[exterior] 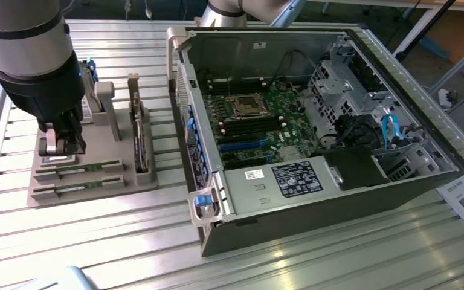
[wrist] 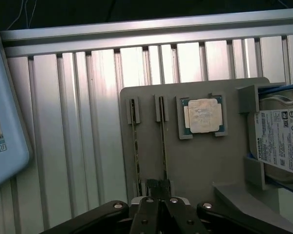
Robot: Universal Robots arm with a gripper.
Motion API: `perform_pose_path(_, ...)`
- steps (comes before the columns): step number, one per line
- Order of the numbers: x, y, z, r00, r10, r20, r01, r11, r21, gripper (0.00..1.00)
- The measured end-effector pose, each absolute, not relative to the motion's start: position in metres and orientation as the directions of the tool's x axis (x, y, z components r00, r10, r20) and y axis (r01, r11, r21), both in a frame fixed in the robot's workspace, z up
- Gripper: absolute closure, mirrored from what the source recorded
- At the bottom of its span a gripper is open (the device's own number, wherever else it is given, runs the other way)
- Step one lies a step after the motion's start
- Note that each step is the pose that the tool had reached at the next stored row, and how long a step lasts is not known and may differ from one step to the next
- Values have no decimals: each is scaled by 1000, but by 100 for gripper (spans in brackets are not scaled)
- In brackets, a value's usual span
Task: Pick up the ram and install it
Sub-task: 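Pick up the ram and move it above insertion slot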
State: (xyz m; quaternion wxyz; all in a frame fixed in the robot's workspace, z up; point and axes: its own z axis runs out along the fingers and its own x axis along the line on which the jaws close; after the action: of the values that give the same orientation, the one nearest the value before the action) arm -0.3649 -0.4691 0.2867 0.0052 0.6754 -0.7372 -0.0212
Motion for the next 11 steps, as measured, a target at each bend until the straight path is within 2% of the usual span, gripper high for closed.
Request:
perform_pose_path(3, -366, -469, 277, -88, -996, -21, -995, 87, 38, 90)
perform_pose_path(11, -366, -469, 277, -88, -996, -21, -995, 87, 38, 90)
